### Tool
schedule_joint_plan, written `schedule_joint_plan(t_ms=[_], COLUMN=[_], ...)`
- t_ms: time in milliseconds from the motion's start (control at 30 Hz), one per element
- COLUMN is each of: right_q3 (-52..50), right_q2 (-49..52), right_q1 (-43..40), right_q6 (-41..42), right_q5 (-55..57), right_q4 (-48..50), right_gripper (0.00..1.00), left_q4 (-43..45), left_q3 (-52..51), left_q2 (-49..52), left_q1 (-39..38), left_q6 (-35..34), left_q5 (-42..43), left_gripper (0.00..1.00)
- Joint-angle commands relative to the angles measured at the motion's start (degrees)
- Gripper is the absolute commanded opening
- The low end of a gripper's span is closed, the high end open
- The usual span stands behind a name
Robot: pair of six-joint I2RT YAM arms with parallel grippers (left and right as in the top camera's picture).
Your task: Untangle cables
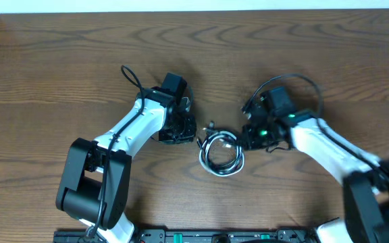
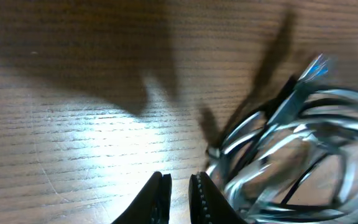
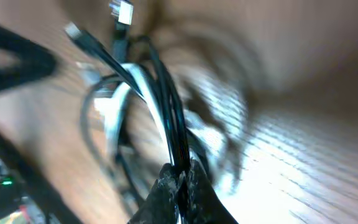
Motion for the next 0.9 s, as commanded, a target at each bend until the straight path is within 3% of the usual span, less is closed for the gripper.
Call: schedule_joint_plan(t_ms=[0, 133, 200, 433, 500, 567, 667, 867], right_q3=[1.97, 1.97, 1.97, 1.90, 1.90, 1.88, 1.86, 1.73], right_q2=[-7.85, -13.35, -13.55, -13.42, -13.42, -13.42, -13.42, -13.42], right_q1=[-1.66, -1.53, -1.51, -1.51, -1.51, -1.51, -1.51, -1.51], right_q6=[-3.34, -3.56, -3.54, -1.01, 0.83, 1.03, 1.01, 1.01], right_q5=[-3.93, -2.75, -2.01, 13.75, 18.93, 20.70, 21.49, 21.46], right_q4=[0.13, 0.13, -0.02, -5.07, -7.17, -8.11, -9.29, -11.52], right_gripper=[0.01, 0.01, 0.01, 0.01, 0.01, 0.04, 0.24, 0.39], left_q4=[-0.35, -0.37, -0.42, -0.17, 0.70, 1.68, 3.50, 6.29], left_q3=[-0.15, -0.15, -0.15, -0.13, -0.13, -0.13, -0.15, -0.15], left_q2=[-0.11, -0.15, -0.28, -3.65, -5.20, -5.60, -5.60, -5.27], left_q1=[0.20, 0.20, 0.20, 0.20, 0.20, 0.20, 0.13, -2.51], left_q6=[1.38, 1.66, 2.89, 4.07, 5.70, 5.90, 5.88, 5.90], left_q5=[0.70, 0.76, 0.81, 1.27, 4.72, 7.23, 9.60, 9.73], left_gripper=[0.17, 0.16, 0.08, 0.08, 0.07, 0.17, 0.35, 0.48])
